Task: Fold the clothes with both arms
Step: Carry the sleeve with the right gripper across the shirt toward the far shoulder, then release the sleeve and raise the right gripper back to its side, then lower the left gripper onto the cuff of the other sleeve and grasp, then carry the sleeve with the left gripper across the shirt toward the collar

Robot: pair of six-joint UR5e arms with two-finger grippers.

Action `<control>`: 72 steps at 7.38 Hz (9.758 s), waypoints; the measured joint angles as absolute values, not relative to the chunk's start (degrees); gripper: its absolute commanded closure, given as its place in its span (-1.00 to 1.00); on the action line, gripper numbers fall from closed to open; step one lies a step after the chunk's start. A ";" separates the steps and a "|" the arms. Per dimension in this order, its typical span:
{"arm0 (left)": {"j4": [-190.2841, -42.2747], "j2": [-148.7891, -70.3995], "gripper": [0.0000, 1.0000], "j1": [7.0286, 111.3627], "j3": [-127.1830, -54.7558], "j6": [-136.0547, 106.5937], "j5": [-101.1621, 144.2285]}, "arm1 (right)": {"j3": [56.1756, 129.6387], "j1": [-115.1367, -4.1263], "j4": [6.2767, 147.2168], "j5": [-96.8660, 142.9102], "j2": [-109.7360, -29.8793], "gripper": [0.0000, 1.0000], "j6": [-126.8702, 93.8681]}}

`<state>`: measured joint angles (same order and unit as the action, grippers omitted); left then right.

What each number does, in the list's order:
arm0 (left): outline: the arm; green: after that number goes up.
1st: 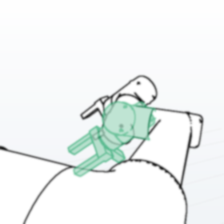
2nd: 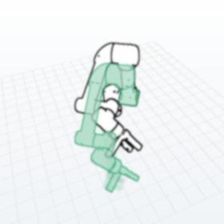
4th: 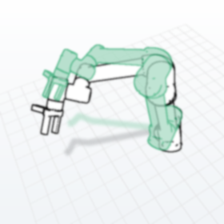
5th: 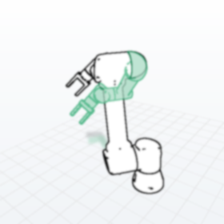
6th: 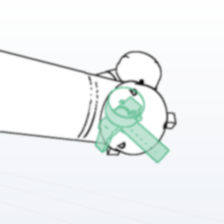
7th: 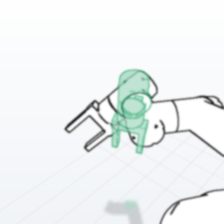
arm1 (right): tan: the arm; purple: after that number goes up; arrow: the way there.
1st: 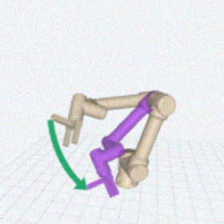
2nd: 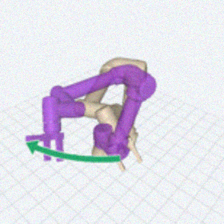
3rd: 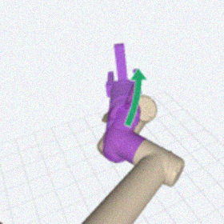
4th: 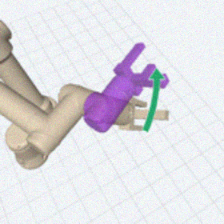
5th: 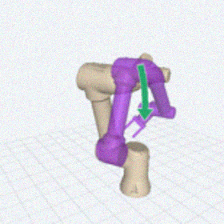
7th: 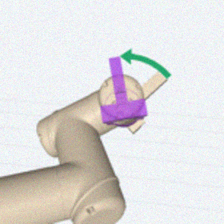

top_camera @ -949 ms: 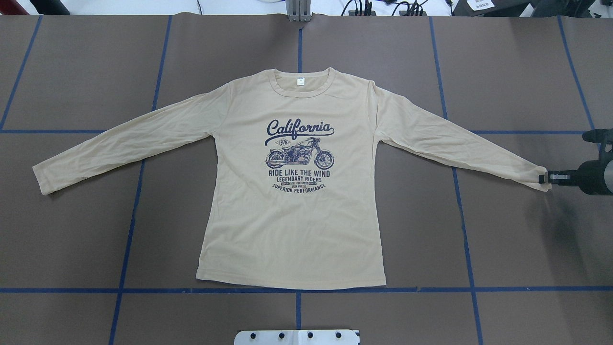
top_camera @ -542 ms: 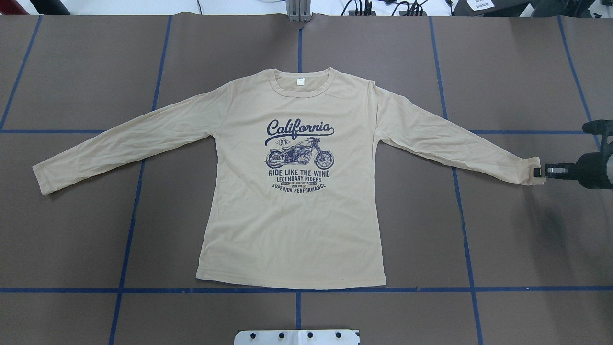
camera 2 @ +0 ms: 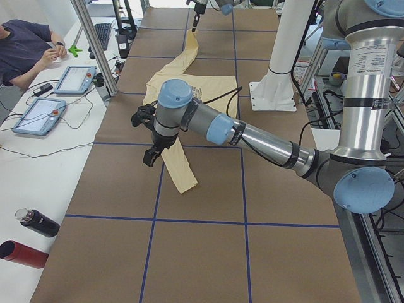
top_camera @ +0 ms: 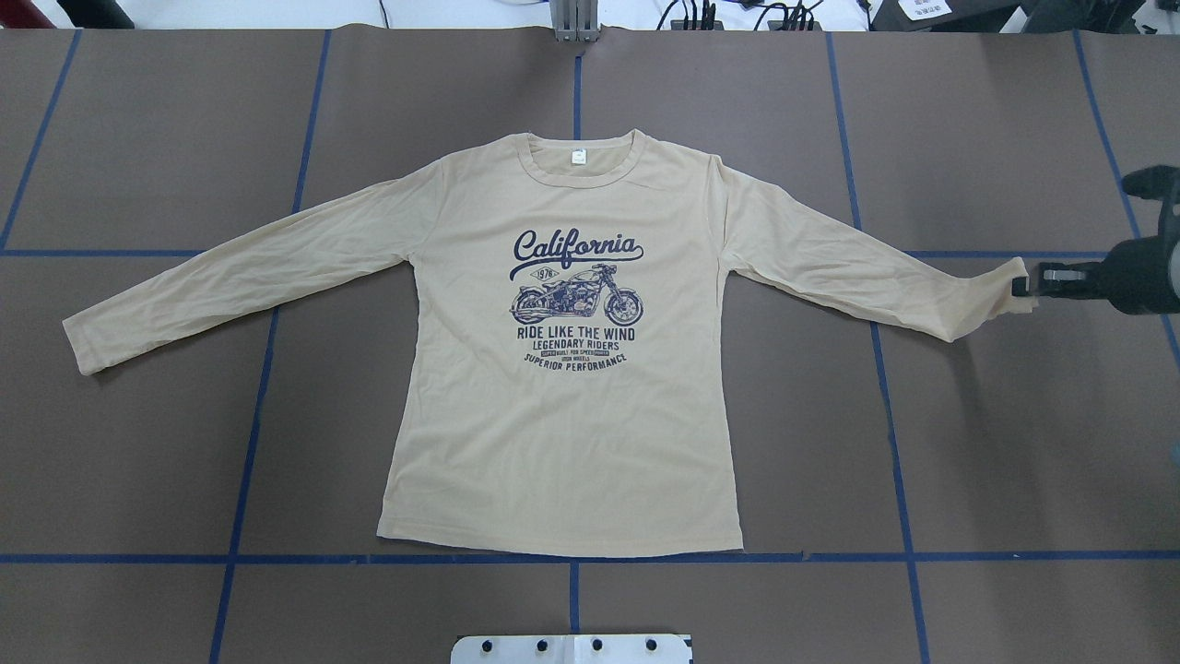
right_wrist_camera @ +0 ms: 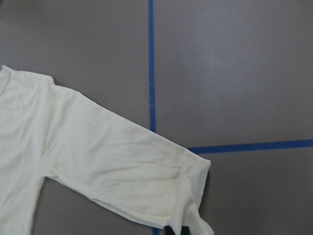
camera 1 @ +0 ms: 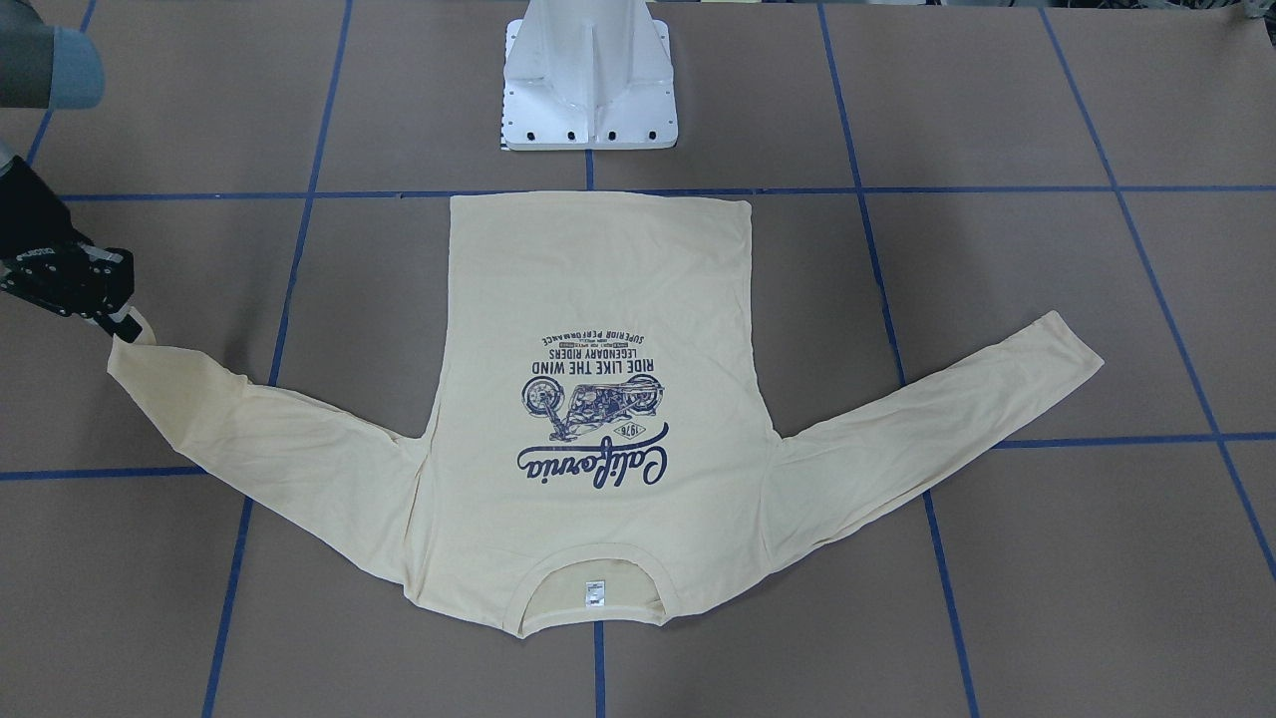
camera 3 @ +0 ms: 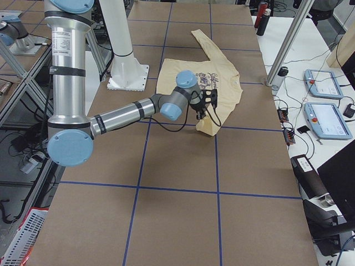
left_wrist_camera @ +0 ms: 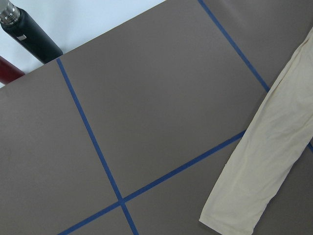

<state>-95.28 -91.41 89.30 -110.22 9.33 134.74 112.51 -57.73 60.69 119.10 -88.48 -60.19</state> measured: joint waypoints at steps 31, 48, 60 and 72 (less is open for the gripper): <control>-123.97 -80.87 -1.00 70.45 -102.34 -18.97 125.48 | 101.56 -55.93 96.76 115.22 -58.59 -1.00 -34.99; -144.23 -87.36 -0.11 57.55 -81.82 -36.20 119.09 | 109.76 -65.81 90.88 123.22 -78.29 -1.00 -21.57; -144.37 -87.93 1.00 57.39 -80.26 -36.15 119.11 | 109.77 -65.79 90.88 123.22 -78.08 -1.00 -21.62; -71.77 -124.73 1.00 55.10 -108.13 -42.93 124.45 | 109.77 -65.74 90.88 123.14 -77.79 -1.00 -21.80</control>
